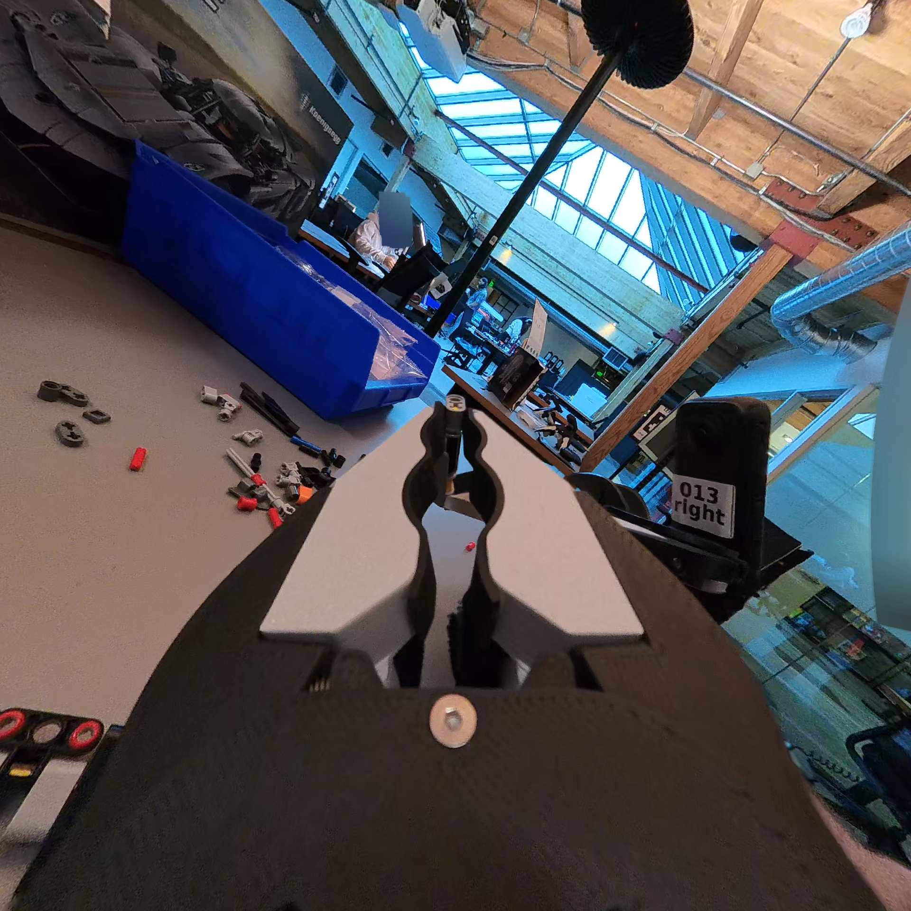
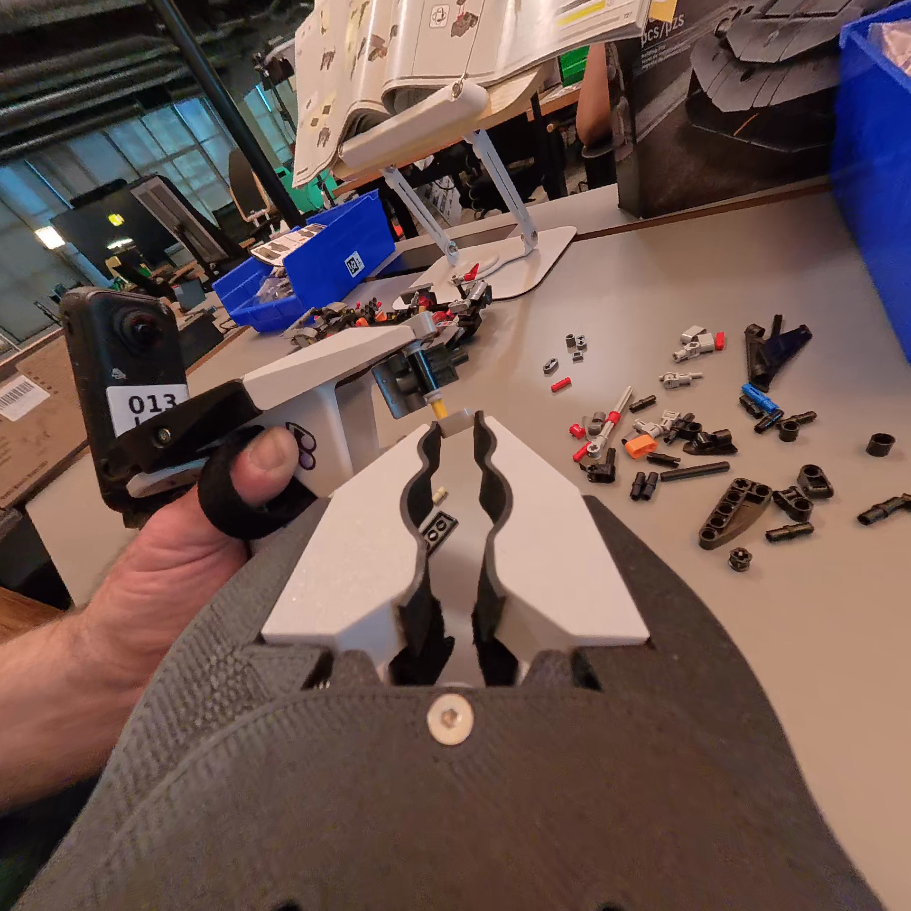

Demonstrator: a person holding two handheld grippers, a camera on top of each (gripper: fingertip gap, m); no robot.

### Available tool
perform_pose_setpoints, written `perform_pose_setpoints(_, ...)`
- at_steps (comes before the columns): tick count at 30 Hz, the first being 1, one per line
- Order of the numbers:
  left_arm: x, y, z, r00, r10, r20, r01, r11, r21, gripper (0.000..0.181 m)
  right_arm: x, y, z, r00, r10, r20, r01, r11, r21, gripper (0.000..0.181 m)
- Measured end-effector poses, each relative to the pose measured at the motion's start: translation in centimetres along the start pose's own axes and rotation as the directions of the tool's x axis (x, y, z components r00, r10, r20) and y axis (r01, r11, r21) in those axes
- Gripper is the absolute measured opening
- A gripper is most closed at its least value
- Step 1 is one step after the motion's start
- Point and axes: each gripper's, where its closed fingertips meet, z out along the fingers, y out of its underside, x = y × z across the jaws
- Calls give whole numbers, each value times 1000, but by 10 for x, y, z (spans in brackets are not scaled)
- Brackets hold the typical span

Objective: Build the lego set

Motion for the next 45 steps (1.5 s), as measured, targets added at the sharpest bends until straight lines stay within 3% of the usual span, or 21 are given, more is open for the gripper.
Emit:
perform_pose_setpoints(4,-2,-2,0,1000,-11,-3,11,1000,3,6,0,-1,1,998,49,35,-50,999,20,11)
perform_pose_setpoints(15,-3,6,3,963,-258,-78,252,964,-79,5,-9,-6,-8,981,-183,58,182,983,22,15)
perform_pose_setpoints(21,-20,9,-5,962,-270,-38,264,957,-123,5,17,11,-29,978,-204,49,208,974,-89,10)
perform_pose_setpoints(26,-31,3,-17,963,-269,-27,261,950,-169,5,37,29,-44,958,-276,79,287,926,-246,17)
perform_pose_setpoints(30,-45,-13,-33,972,-233,9,232,960,-157,5,27,44,-23,910,-383,161,416,838,-354,21)
perform_pose_setpoints(37,-64,-33,-53,984,-176,26,178,971,-158,5,1,64,43,858,-380,345,506,738,-446,25)
perform_pose_setpoints(41,-65,-38,-55,983,-184,-8,180,969,-172,5,6,84,66,818,-413,400,573,636,-517,29)
perform_pose_setpoints(45,-72,-35,-56,979,-201,-16,195,963,-187,5,4,86,74,830,-398,390,556,644,-526,23)
